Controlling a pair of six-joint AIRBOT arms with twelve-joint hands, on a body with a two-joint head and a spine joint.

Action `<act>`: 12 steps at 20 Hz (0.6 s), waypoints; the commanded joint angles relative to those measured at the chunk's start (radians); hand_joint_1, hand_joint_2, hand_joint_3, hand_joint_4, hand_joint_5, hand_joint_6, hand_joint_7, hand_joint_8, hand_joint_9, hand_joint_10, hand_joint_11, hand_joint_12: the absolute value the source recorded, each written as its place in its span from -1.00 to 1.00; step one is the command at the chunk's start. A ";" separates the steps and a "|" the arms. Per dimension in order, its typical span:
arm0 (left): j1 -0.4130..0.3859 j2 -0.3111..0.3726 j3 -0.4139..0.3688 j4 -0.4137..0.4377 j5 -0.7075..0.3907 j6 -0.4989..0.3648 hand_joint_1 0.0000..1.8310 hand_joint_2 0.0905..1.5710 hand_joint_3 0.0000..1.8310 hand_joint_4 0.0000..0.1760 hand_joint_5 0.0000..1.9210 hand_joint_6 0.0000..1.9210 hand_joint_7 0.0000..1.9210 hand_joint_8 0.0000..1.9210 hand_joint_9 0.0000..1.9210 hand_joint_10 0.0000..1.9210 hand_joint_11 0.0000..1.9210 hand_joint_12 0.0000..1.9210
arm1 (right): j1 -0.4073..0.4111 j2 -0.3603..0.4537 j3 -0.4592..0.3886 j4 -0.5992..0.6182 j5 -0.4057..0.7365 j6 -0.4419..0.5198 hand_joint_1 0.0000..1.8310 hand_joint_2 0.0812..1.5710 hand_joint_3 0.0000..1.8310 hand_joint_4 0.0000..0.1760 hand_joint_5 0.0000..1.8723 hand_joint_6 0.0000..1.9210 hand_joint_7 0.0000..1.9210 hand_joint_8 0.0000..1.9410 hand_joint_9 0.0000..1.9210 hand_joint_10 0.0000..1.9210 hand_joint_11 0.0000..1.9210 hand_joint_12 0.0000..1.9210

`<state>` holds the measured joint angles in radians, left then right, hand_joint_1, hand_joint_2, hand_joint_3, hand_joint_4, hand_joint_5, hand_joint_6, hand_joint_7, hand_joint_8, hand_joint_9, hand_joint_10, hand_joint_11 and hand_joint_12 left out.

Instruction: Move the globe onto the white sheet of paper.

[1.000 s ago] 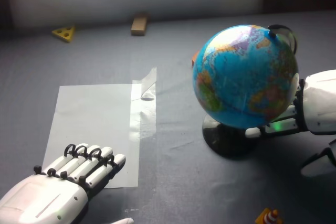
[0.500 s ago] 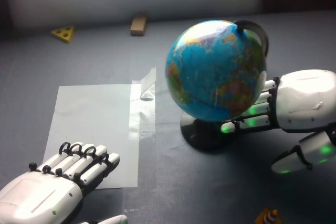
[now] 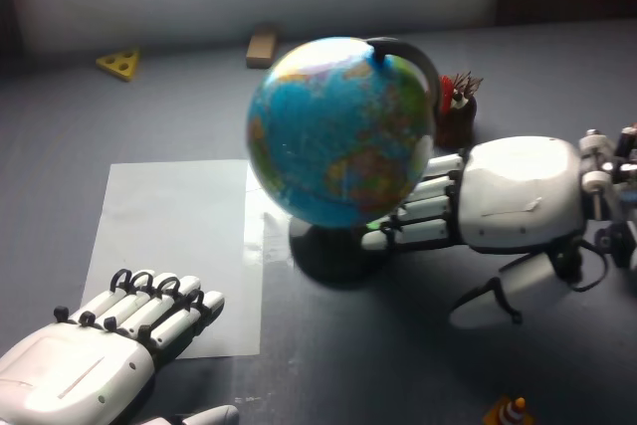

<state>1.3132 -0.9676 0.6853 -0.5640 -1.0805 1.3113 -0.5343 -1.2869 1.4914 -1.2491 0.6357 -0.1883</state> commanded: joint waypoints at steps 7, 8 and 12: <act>-0.009 0.005 0.002 0.031 -0.092 -0.002 -1.00 0.54 -1.00 -0.82 -0.94 -1.00 -1.00 -1.00 -1.00 -1.00 -0.99 -0.99 | 0.049 -0.058 -0.018 -0.097 -0.044 0.050 -1.00 0.55 -1.00 -1.00 -0.82 -1.00 -0.85 -1.00 -0.86 -1.00 -1.00 -0.81; -0.011 0.005 0.003 0.028 -0.092 -0.002 -1.00 0.54 -1.00 -0.82 -0.94 -1.00 -1.00 -1.00 -1.00 -1.00 -0.98 -0.99 | 0.058 -0.065 -0.018 -0.116 -0.049 0.067 -1.00 0.55 -1.00 -1.00 -0.81 -1.00 -0.85 -1.00 -0.86 -1.00 -1.00 -0.81; -0.019 0.006 0.007 0.026 -0.088 -0.002 -1.00 0.54 -1.00 -0.82 -0.94 -1.00 -1.00 -1.00 -1.00 -1.00 -0.98 -0.99 | 0.086 -0.093 -0.018 -0.155 -0.083 0.091 -1.00 0.55 -1.00 -1.00 -0.81 -1.00 -0.85 -1.00 -0.86 -1.00 -1.00 -0.77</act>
<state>1.3010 -0.9672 0.6891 -0.5747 -1.0733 1.3113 -0.4446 -1.3766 1.4788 -1.4052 0.5438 -0.0986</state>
